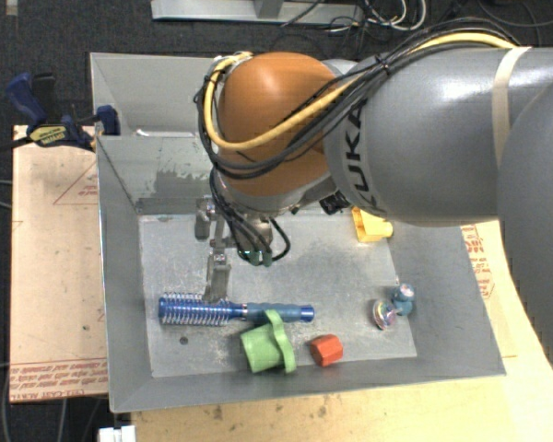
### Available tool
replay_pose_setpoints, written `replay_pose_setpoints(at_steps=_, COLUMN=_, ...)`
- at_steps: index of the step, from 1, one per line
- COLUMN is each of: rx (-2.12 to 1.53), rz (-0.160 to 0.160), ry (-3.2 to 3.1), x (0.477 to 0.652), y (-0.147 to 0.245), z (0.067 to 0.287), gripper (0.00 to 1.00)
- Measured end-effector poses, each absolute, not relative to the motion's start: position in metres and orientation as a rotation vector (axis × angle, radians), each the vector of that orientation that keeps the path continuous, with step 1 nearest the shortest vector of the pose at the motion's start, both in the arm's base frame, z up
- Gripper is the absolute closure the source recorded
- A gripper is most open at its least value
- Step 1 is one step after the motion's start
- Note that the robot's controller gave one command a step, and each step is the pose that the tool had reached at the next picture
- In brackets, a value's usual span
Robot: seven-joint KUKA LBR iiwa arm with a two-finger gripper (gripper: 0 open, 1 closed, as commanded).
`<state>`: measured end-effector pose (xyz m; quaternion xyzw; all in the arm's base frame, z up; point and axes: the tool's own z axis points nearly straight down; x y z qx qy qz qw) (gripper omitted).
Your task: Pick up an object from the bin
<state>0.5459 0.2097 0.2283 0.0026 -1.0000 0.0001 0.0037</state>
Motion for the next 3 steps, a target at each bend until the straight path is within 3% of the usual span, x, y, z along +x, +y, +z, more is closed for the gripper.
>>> replay_pose_setpoints(at_steps=1, rx=0.182, rz=0.001, ry=-3.129, x=0.529, y=0.21, z=0.065, gripper=0.0)
replay_pose_setpoints(at_steps=2, rx=0.181, rz=-0.002, ry=-3.135, x=0.531, y=0.211, z=0.069, gripper=1.0)
replay_pose_setpoints(at_steps=3, rx=0.173, rz=-0.007, ry=-3.144, x=0.512, y=0.229, z=0.231, gripper=1.0)
